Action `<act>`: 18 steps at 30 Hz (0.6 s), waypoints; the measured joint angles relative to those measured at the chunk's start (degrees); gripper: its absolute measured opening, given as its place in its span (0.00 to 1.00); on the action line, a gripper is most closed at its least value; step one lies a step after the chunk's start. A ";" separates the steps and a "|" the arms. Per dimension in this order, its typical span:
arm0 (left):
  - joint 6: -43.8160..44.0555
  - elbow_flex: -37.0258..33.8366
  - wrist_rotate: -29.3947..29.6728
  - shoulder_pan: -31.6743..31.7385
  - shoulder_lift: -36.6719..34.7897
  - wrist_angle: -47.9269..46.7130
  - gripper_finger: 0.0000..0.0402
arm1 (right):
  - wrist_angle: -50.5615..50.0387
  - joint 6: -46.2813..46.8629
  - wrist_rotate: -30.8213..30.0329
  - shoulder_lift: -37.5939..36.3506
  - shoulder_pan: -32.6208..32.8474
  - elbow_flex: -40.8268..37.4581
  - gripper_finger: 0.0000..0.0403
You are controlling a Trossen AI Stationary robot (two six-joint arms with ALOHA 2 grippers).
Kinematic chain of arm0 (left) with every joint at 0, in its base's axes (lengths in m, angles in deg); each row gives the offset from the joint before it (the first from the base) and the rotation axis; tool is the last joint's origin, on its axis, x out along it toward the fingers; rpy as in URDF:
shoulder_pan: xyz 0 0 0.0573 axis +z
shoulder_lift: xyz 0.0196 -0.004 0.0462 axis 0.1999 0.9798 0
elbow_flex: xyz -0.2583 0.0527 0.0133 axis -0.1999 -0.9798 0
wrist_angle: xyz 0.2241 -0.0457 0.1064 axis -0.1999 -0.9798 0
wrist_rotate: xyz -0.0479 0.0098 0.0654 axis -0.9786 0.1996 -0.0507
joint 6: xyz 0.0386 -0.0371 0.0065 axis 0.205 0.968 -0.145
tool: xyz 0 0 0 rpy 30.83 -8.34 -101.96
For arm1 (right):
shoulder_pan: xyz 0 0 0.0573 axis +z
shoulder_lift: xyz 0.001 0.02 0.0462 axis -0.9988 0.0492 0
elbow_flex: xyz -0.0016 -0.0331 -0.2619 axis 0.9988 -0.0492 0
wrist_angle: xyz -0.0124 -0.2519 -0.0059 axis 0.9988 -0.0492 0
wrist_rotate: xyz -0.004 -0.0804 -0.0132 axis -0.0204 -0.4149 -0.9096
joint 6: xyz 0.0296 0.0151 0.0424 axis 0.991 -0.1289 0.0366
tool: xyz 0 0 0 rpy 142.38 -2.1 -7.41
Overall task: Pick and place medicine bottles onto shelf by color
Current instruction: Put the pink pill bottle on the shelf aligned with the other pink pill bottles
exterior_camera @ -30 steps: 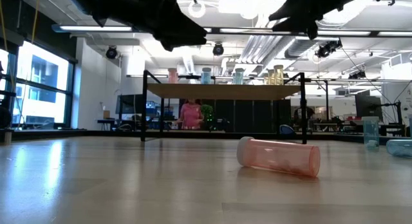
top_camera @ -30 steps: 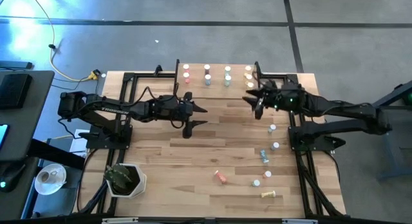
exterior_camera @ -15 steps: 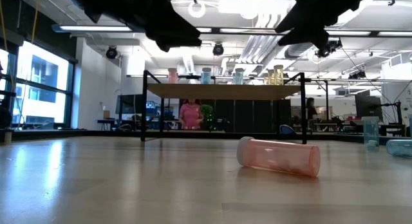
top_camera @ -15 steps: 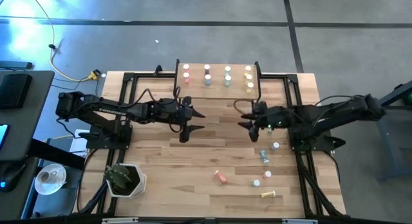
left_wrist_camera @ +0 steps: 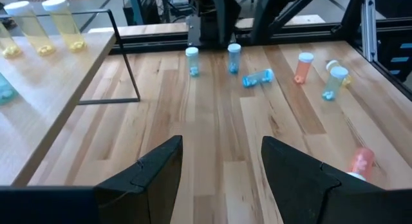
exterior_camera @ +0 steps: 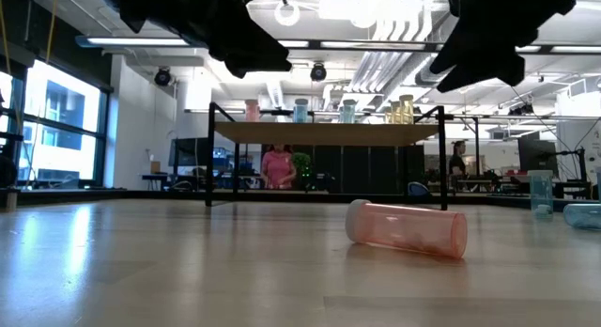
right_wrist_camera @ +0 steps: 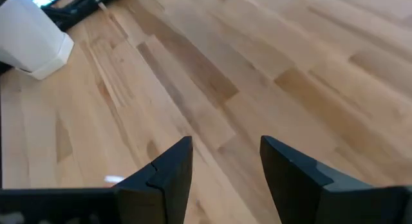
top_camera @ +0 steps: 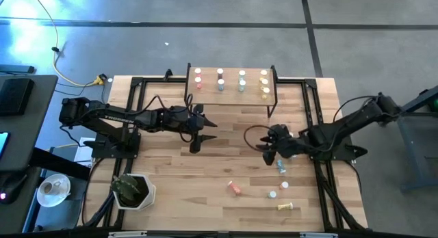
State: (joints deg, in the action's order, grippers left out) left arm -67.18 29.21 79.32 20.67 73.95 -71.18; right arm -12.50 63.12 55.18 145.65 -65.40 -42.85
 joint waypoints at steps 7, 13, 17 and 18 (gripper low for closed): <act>0.58 0.00 -0.01 -2.43 0.02 -0.05 0.50 | 0.02 3.16 -4.09 2.76 3.16 -0.02 0.43; 0.41 0.00 -0.04 -7.92 0.09 1.81 0.50 | 0.06 3.88 -4.75 4.39 3.47 -0.02 0.43; 0.39 0.00 -0.07 -11.56 0.09 6.15 0.50 | 0.72 4.04 -7.93 4.42 3.38 -0.02 0.43; 0.39 0.00 -0.09 -12.23 0.09 6.92 0.50 | 0.81 4.02 -8.76 4.42 3.38 -0.02 0.43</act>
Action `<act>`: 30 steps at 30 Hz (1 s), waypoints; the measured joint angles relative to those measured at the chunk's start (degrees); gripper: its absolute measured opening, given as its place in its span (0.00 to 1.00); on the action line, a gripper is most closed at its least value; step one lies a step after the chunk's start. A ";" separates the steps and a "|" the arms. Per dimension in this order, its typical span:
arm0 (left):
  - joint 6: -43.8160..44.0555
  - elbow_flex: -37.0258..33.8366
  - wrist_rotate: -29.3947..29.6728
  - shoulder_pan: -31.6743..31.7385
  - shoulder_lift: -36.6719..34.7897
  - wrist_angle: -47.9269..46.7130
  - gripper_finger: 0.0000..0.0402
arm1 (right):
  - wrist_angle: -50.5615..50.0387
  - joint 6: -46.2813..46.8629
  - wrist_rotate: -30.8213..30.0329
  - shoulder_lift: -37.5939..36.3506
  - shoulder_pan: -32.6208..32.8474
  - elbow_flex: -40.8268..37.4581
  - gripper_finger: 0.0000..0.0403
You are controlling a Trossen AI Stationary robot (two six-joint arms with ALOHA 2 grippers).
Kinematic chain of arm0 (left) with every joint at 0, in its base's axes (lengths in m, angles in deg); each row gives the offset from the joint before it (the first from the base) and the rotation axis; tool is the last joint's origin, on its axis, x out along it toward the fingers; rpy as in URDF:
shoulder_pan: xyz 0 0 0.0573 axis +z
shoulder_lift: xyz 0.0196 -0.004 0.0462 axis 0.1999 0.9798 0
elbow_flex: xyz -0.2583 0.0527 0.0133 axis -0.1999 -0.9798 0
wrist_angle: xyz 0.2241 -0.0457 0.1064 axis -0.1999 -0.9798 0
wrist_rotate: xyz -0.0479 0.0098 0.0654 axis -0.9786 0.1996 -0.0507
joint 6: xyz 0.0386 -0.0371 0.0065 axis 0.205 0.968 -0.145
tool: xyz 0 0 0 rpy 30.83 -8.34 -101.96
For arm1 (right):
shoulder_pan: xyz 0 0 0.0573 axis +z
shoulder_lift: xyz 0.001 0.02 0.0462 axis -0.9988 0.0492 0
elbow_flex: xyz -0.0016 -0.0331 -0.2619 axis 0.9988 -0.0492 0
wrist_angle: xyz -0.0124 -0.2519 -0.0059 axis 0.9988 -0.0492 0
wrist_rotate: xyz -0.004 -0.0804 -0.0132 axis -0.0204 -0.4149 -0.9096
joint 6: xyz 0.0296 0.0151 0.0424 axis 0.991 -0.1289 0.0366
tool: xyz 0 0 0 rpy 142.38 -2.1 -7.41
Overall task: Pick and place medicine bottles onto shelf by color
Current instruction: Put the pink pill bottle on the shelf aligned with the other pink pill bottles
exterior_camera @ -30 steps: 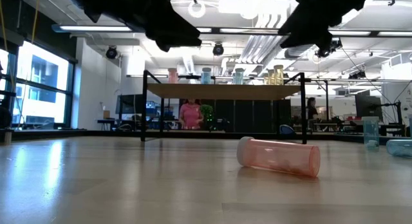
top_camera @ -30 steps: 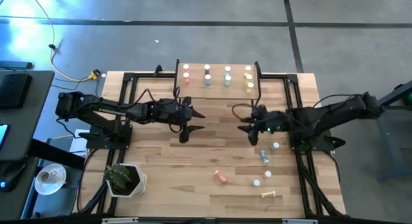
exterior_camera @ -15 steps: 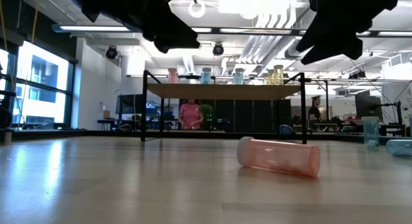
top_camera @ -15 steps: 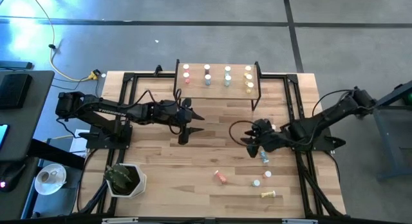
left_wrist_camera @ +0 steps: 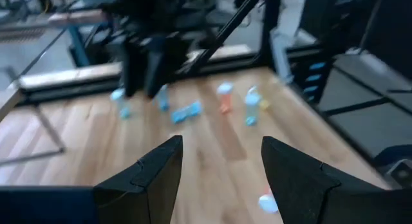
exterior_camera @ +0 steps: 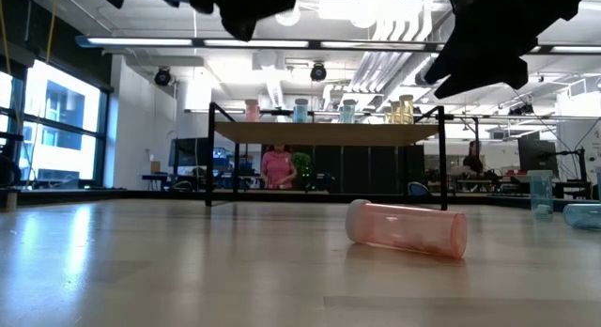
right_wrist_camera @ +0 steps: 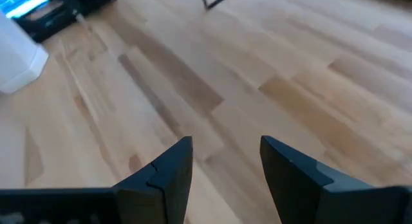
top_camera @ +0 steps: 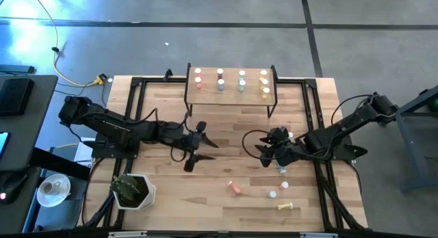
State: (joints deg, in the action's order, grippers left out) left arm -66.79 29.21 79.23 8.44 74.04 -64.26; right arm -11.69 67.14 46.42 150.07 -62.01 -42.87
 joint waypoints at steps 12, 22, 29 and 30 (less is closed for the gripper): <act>-1.99 0.45 -3.10 -2.71 2.06 6.99 0.50 | 1.37 -0.42 -0.74 0.00 0.00 0.00 0.43; -4.06 9.05 -7.39 -3.04 9.43 -0.11 0.50 | 1.14 -0.44 -1.89 0.00 0.00 0.02 0.43; -4.09 10.18 -10.57 -3.41 16.01 -0.19 0.50 | 1.07 -0.46 -3.31 -0.02 0.00 0.02 0.43; -4.09 10.16 -10.68 -3.44 17.02 -0.25 0.50 | 1.03 -0.44 -3.31 -0.02 0.00 0.02 0.43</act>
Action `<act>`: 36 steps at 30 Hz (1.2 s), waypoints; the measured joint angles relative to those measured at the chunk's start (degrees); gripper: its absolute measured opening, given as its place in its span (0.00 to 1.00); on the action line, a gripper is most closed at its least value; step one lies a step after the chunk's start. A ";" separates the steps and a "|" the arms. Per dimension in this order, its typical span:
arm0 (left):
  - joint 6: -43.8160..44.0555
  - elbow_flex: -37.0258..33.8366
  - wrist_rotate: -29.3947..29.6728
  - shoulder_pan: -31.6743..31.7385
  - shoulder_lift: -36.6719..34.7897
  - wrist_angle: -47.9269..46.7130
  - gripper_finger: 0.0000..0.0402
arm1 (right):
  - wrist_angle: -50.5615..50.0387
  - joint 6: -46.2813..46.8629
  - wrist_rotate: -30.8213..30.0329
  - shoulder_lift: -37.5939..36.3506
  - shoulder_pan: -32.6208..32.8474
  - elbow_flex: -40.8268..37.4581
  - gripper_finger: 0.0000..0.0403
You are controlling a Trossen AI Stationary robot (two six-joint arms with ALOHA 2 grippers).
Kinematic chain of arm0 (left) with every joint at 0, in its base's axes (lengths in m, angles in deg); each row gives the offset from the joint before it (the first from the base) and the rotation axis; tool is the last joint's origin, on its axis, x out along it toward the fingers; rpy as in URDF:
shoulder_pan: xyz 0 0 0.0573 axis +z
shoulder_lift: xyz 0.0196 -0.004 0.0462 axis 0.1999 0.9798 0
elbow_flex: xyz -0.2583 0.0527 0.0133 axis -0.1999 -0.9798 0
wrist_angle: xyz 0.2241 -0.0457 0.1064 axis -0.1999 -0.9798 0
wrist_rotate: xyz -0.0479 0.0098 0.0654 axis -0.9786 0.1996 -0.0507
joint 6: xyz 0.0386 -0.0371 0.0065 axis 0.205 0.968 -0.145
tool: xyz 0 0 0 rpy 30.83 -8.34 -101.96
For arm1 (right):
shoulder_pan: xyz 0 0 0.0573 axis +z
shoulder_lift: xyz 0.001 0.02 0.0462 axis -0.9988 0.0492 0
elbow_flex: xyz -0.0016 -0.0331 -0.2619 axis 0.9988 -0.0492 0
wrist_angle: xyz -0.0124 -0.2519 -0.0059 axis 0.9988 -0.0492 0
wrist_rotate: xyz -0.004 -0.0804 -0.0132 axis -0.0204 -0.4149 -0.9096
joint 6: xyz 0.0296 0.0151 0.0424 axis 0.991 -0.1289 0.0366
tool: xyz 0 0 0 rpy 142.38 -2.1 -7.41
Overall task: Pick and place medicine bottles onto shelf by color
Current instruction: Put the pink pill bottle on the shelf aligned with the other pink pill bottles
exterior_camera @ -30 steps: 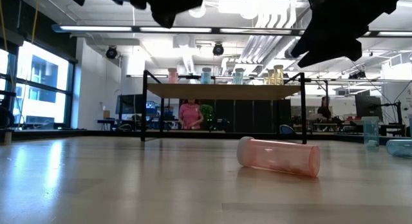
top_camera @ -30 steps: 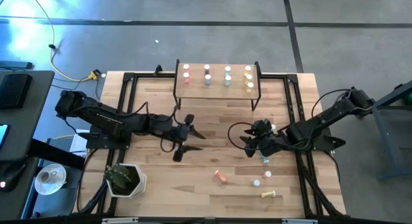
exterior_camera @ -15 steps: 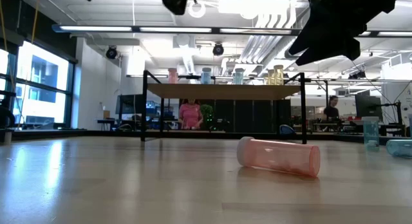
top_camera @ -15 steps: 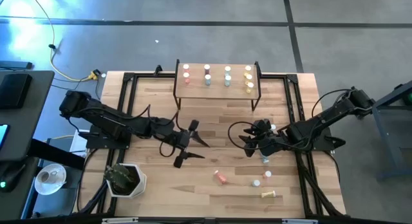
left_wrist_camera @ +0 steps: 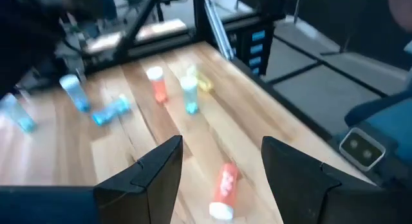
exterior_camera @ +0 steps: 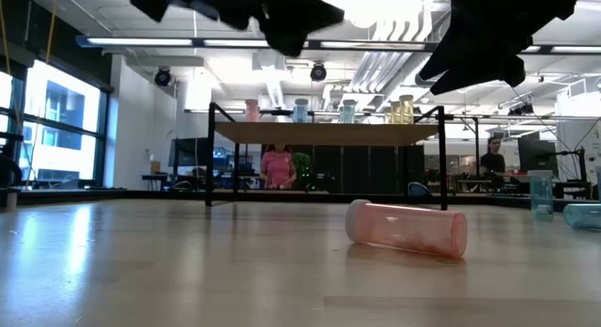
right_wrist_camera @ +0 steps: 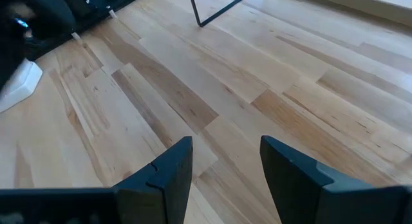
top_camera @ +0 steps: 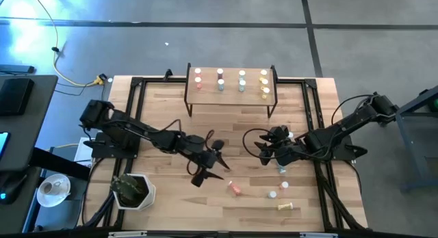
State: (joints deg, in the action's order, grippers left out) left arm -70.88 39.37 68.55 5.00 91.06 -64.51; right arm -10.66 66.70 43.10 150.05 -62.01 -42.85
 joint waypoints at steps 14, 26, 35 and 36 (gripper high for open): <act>-1.32 3.52 -3.02 -1.41 16.03 8.06 0.50 | 1.21 0.42 0.00 0.00 0.00 0.00 0.43; -5.42 8.55 -2.57 -1.37 21.82 2.32 0.50 | 2.65 0.25 0.07 0.00 0.00 0.00 0.43; -5.46 8.52 -2.58 -1.37 21.82 1.44 0.50 | 3.27 0.42 0.15 0.00 0.00 0.00 0.43; -5.52 8.52 -2.57 -1.37 21.82 1.67 0.50 | 3.35 0.42 0.15 0.00 0.00 0.00 0.43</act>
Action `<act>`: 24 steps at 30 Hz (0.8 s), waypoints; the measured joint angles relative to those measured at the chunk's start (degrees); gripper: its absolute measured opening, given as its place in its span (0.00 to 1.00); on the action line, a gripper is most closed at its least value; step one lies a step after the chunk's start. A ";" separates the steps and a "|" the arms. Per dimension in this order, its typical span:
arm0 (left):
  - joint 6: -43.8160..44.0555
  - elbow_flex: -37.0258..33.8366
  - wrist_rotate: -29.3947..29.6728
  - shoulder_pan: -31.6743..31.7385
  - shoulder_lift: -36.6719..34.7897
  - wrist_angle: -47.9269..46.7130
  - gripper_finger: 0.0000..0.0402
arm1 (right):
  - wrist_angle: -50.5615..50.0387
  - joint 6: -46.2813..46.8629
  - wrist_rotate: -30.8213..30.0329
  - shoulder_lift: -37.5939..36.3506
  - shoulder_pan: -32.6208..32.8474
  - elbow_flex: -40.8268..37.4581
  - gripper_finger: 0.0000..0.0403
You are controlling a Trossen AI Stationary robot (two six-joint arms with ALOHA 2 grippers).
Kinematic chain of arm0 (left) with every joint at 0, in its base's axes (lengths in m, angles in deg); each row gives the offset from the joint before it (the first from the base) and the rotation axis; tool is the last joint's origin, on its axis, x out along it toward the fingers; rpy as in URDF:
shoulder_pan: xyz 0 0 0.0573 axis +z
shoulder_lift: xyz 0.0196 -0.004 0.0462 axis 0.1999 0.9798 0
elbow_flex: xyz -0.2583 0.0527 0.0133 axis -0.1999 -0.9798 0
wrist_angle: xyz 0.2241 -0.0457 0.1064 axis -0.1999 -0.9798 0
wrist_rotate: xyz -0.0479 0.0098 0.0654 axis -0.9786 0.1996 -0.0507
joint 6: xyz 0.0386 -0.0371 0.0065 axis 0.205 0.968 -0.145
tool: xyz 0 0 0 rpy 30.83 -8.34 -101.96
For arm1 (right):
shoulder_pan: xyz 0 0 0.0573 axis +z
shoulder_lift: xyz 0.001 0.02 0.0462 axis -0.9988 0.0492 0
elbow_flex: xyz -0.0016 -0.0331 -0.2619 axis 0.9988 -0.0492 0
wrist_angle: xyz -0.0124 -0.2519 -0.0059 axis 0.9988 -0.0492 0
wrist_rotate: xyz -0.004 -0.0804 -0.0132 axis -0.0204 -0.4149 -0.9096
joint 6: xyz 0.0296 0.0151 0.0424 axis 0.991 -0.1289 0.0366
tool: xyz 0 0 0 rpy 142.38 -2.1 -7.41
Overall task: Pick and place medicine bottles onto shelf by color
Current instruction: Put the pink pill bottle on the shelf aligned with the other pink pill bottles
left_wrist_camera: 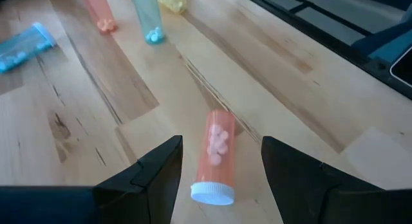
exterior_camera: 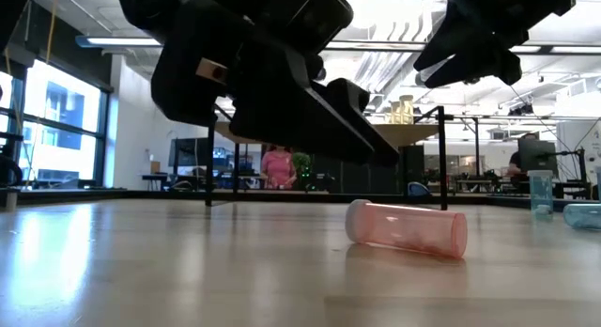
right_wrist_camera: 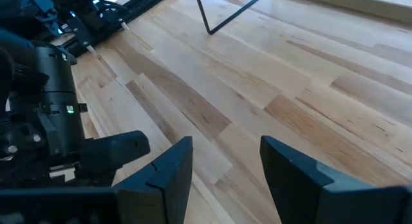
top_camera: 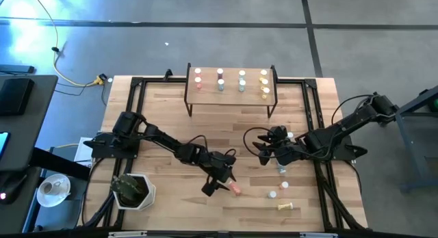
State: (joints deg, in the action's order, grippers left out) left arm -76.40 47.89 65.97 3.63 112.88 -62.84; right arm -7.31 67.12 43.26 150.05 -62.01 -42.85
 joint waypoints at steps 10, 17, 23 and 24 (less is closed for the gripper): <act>0.15 0.45 0.79 0.00 3.75 1.69 0.50 | 0.56 0.00 0.11 0.00 -0.02 0.00 0.43; 0.60 1.22 1.09 0.00 5.83 1.66 0.50 | 0.86 0.00 0.11 0.02 0.00 0.00 0.43; 0.69 1.29 0.91 -0.04 6.51 1.93 0.50 | 0.86 -0.02 0.11 0.01 -0.01 0.00 0.43; 0.71 1.29 0.91 -0.04 6.61 1.93 0.50 | 0.86 -0.01 0.11 0.01 0.00 0.00 0.43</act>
State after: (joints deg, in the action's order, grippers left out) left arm -75.69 49.18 66.89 3.58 119.49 -60.92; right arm -6.45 67.10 43.37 150.06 -62.01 -42.85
